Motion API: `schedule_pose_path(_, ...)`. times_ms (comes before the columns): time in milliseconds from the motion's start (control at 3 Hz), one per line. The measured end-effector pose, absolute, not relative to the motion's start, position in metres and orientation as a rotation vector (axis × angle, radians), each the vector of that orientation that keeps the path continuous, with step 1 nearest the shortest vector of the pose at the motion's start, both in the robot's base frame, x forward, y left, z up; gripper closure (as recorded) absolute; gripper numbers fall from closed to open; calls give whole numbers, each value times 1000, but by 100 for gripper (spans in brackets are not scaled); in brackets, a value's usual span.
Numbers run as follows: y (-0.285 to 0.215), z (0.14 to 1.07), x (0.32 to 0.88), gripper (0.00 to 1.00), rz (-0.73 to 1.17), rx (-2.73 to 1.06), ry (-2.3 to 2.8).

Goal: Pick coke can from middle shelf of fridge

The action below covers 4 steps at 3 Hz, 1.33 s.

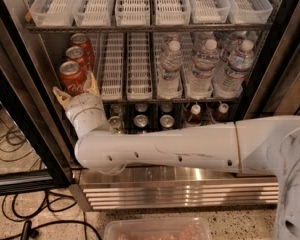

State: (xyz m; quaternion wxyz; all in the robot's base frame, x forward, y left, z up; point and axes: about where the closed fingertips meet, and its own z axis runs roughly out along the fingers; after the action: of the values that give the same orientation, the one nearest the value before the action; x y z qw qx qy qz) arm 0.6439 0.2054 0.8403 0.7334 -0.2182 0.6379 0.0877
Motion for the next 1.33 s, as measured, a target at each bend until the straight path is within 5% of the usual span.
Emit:
schedule_pose_path(1000, 206, 839, 646, 100, 192, -480, 1404)
schedule_pose_path(1333, 206, 839, 646, 100, 192, -480, 1404)
